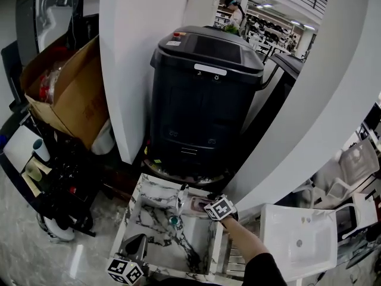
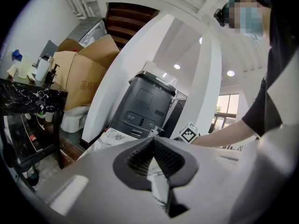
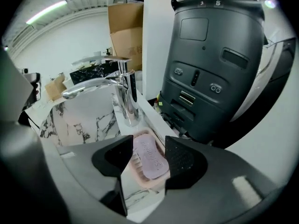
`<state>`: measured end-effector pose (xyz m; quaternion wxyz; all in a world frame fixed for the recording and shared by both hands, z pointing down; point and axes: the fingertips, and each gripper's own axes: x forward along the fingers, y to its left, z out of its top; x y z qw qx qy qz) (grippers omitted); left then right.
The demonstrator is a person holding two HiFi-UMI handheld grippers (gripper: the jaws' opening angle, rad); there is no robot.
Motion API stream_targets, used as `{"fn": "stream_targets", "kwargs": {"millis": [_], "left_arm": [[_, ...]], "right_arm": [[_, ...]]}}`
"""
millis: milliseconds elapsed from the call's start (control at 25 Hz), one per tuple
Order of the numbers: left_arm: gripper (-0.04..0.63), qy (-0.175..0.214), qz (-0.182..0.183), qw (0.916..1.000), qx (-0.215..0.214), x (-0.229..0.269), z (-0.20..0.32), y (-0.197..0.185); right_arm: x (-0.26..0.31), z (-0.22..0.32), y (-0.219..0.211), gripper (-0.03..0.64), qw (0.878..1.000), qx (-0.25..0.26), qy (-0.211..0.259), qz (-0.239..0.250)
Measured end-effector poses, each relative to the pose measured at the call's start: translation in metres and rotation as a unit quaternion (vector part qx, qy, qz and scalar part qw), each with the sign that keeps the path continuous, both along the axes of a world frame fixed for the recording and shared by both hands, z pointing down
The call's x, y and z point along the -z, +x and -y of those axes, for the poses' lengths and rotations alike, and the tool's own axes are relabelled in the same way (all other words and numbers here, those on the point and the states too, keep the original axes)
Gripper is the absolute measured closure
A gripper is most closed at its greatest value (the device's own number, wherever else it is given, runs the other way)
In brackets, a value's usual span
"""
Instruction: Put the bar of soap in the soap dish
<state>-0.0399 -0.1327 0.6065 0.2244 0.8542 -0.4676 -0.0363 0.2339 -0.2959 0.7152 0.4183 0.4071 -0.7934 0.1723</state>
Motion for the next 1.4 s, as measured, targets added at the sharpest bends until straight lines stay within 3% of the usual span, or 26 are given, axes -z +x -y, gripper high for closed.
{"fn": "stream_targets", "kwargs": {"millis": [320, 440, 560, 840, 1400], "left_arm": [[0.541, 0.012, -0.005, 0.9989, -0.045, 0.008, 0.005, 0.015], [0.541, 0.017, -0.006, 0.9978, -0.064, 0.011, 0.009, 0.021], [0.541, 0.022, -0.007, 0.9964, -0.082, 0.015, 0.011, 0.025], [0.541, 0.033, -0.006, 0.9915, -0.126, 0.021, 0.014, 0.027], [0.541, 0.042, -0.004, 0.9757, -0.215, 0.021, 0.012, 0.017]], "right_arm": [[0.046, -0.017, 0.007, 0.412, 0.989, -0.094, 0.094, 0.07], [0.063, -0.029, 0.006, 0.52, 0.98, -0.12, 0.125, 0.096], [0.076, -0.044, 0.003, 0.528, 0.971, -0.144, 0.146, 0.122], [0.101, -0.085, -0.014, 0.614, 0.945, -0.192, 0.189, 0.187], [0.153, -0.163, -0.058, 0.614, 0.889, -0.256, 0.253, 0.284]]}}
